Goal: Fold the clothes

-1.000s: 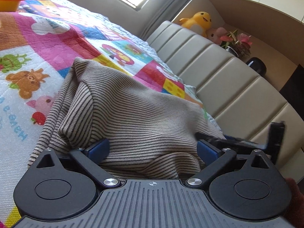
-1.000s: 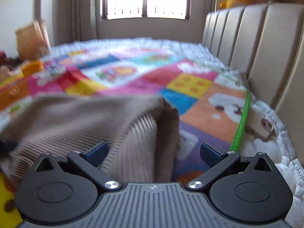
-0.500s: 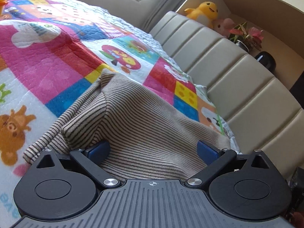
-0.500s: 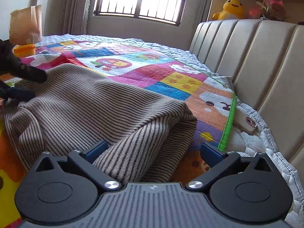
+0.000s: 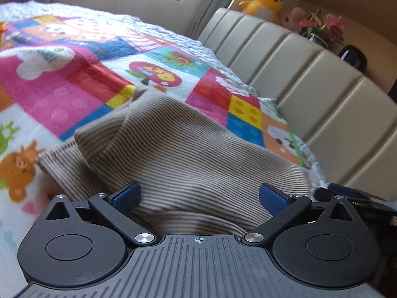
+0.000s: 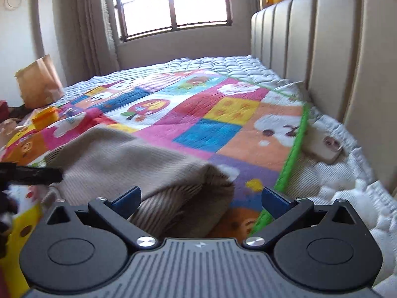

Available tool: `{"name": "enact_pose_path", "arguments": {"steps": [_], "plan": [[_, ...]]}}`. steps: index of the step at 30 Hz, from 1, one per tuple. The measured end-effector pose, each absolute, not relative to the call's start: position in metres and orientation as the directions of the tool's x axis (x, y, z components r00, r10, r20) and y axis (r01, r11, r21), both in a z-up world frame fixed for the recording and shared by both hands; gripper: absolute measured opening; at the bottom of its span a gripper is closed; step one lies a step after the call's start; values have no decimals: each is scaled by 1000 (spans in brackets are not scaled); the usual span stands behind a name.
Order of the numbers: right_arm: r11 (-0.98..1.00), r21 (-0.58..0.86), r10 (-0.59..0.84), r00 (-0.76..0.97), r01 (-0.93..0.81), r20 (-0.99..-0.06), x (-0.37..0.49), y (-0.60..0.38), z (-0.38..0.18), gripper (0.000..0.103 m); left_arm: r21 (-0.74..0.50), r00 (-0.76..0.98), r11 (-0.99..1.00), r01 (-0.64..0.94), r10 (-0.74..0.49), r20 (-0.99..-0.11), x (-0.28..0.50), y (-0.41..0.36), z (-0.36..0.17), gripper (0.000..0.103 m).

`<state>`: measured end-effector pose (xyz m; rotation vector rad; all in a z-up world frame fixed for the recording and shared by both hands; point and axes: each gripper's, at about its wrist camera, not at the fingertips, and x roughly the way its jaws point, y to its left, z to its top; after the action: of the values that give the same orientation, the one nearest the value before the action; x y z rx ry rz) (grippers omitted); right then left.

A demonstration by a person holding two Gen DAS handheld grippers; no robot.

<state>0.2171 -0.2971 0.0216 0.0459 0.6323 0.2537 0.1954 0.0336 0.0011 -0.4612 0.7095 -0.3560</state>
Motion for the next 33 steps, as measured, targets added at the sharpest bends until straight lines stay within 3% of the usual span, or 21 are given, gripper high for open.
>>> {"name": "enact_pose_path", "arguments": {"steps": [6, 11, 20, 28, 33], "plan": [[986, -5, 125, 769, -165, -627, 272, -299, 4, 103, -669, 649, 740, 68, -542, -534, 180, 46, -6, 103], [989, 4, 115, 750, -148, -652, 272, -298, -21, 103, -661, 637, 748, 48, -533, -557, 190, 48, -18, 103], [985, -96, 51, 782, -141, -621, 210, -281, -16, 103, -509, 699, 860, 16, -374, -610, 251, 52, -14, 103], [980, 9, 156, 753, -196, -639, 150, -266, -13, 103, -368, 690, 928, 52, -300, -659, 294, 48, -11, 103], [968, 87, 238, 745, -237, -623, 130, -263, -19, 103, -376, 680, 925, 57, -311, -663, 235, 55, -2, 103]]}}
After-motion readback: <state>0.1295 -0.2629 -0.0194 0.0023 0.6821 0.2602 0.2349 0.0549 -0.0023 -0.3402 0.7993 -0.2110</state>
